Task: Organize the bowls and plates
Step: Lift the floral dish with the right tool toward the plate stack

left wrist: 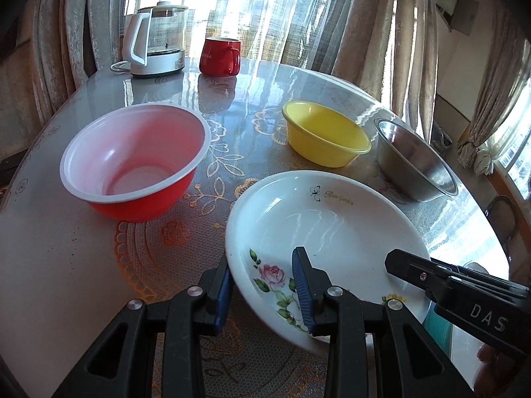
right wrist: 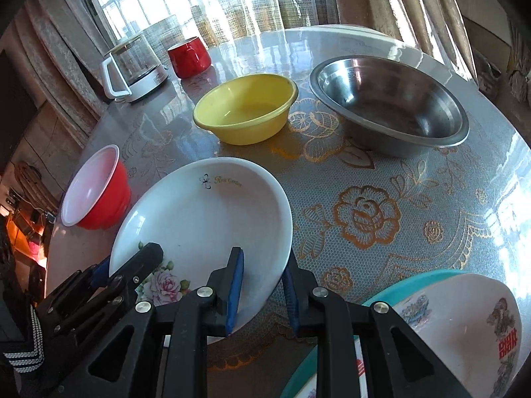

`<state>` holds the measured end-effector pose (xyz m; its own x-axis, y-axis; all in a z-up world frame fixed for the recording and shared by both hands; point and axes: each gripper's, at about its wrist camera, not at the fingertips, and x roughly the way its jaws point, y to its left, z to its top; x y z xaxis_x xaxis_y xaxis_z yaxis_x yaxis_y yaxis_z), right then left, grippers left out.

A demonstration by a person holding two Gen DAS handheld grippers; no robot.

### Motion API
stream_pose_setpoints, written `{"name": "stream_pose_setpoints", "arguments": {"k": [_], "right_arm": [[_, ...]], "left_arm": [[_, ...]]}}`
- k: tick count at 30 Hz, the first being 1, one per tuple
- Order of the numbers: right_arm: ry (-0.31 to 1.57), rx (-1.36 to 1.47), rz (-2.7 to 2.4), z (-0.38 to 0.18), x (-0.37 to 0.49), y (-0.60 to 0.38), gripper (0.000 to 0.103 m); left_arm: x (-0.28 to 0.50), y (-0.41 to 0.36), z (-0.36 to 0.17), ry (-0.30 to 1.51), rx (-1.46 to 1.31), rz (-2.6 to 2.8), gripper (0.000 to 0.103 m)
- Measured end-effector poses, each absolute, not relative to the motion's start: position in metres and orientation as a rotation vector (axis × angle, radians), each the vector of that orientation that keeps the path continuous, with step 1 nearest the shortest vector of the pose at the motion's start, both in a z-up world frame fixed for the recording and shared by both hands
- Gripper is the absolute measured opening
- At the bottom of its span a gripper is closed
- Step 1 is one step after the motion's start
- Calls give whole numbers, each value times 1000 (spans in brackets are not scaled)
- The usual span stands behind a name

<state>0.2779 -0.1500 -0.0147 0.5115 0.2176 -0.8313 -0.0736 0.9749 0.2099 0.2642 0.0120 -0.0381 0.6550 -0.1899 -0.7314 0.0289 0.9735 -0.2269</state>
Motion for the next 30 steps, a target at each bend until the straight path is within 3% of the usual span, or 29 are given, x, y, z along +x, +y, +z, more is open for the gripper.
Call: {"name": "stream_pose_setpoints", "arguments": {"k": [15,30], "right_arm": [[1000,252,164,-10,264,-161,24],[930,299,164,5,240,-174,23]], "left_arm": [[263,13,-37,864,-263,-190,34],[243,9,-13,722,-287,-251,34]]}}
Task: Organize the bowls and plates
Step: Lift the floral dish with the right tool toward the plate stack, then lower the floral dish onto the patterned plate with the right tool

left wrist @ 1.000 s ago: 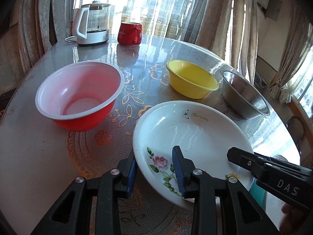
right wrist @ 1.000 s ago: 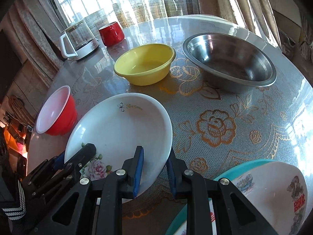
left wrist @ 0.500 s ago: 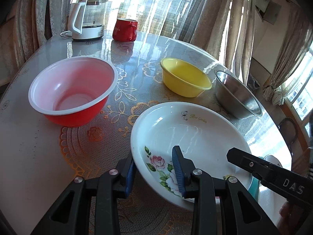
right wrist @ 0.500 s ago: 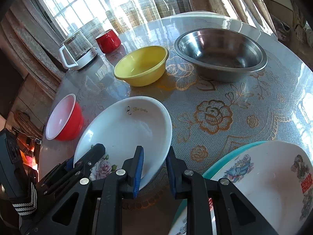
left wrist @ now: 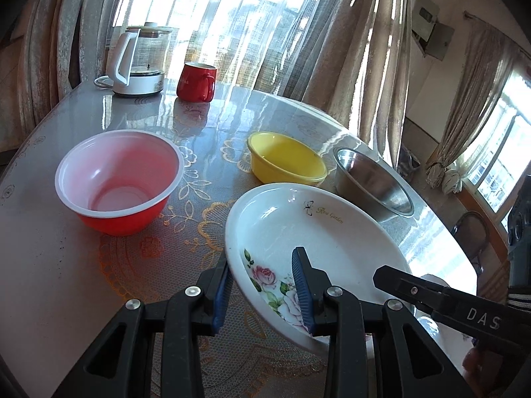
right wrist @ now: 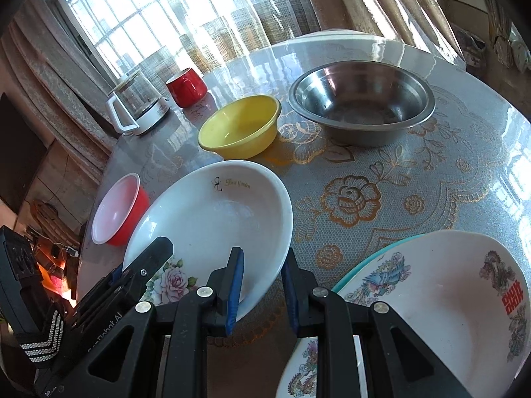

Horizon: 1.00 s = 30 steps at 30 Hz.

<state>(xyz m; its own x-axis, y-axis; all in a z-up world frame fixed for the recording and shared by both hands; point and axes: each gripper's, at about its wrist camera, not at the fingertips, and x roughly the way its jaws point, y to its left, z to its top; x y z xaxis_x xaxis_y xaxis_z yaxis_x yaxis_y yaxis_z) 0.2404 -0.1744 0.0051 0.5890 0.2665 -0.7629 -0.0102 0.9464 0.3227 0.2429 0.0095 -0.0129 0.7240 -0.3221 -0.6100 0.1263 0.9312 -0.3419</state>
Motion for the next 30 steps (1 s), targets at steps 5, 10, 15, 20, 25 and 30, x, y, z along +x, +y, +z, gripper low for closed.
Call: {"name": "stream_pose_setpoints", "arguments": {"k": [5,10,15,20,25,30], "right_arm": [[903,317,150,12,226,-186,23],[878,334,134,22,210,-200,23],[854,348,116,31,191,-216,23],[841,368,88,34,168,-236,23],[839,393,52,32,145,-256,24],[841,426,27,29,125,-274,24]], "left_arm": [[233,0,-8,699,-273,-290,34],[221,-12,-3,671,-261,-337,34],[211,-26,0,667,-262,-392,34],[197,-50,1,658,-211,-441,34],[184,-68,1,661,-187,-489,34],[170,-86,1,656,-136,-535,35]]}}
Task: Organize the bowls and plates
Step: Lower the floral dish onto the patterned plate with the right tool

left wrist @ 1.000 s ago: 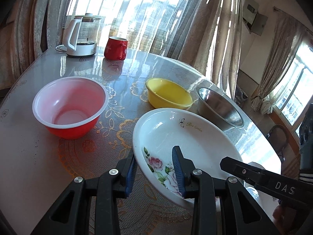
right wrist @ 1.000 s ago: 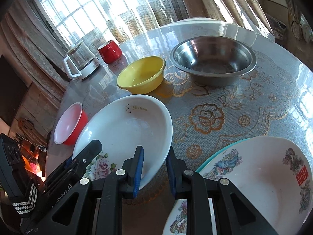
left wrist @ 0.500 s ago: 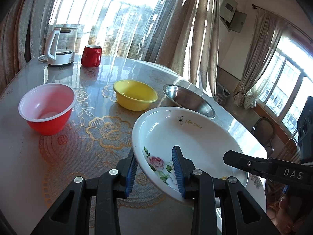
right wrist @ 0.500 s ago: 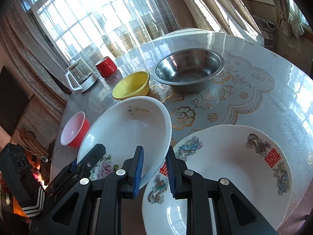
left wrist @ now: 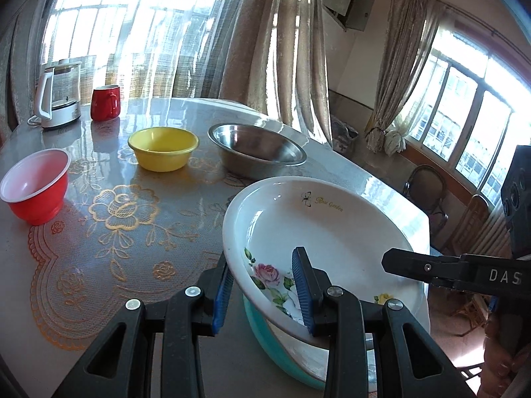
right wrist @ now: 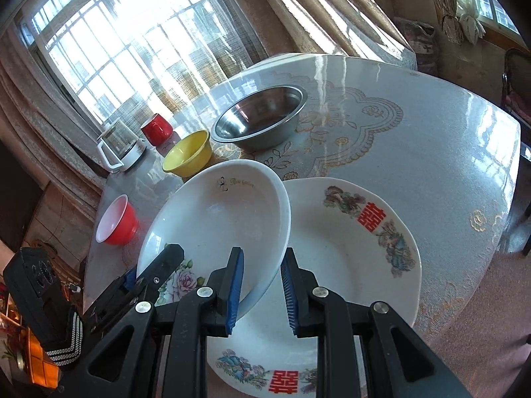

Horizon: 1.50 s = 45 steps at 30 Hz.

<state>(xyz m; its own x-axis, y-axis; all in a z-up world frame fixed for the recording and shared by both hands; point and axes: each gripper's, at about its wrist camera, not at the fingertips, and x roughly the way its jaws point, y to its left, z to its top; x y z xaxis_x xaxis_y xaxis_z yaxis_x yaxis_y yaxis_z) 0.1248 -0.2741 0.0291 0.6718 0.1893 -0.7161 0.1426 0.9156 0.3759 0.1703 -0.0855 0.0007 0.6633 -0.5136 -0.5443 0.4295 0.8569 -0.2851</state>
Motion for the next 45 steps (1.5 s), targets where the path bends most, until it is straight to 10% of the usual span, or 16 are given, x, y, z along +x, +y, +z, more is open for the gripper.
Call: {"name": "stream_pose_setpoints", "arguments": {"k": [45], "right_arm": [[908,390,-145,5,93,-307,25]], "left_arm": [[145,-131,-14,743,28,-665,39]]}}
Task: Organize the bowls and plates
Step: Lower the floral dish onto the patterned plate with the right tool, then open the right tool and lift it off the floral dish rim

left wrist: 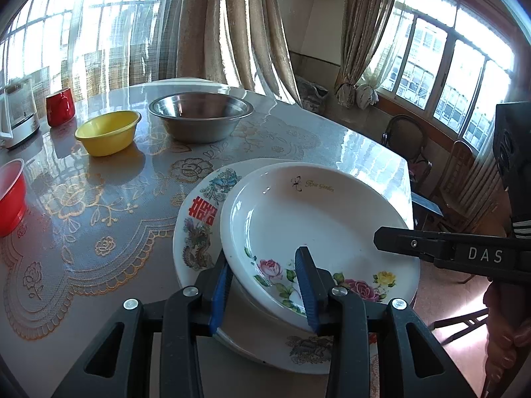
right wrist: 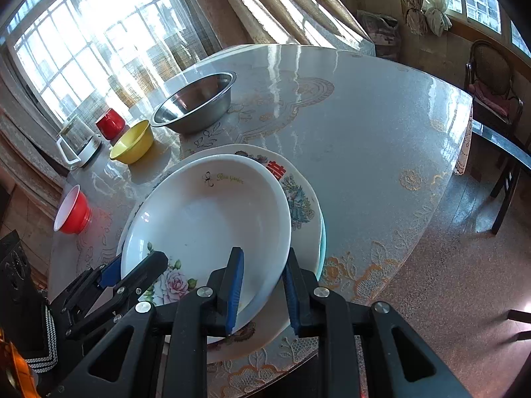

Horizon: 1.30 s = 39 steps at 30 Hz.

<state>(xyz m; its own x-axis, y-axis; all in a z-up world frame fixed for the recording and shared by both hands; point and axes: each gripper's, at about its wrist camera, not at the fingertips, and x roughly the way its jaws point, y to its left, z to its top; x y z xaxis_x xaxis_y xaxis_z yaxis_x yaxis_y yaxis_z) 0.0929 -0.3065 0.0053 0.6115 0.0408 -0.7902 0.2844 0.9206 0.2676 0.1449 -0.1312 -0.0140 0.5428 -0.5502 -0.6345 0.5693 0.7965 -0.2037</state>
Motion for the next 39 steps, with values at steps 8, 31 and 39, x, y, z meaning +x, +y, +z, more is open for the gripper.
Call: {"name": "stream_pose_setpoints", "arguments": {"k": [8,31,39], "right_arm": [[920,375,-146,7,94,-307,26],[909,285,-144,6,93,-298,28],[900,266,-148,6,92,-295,31]], "left_arm": [[142,-129,-14,741,35,-680,39],[142,-119,-6,699,24,-672,59],[138,-111,4,603,30,-619,69]]}}
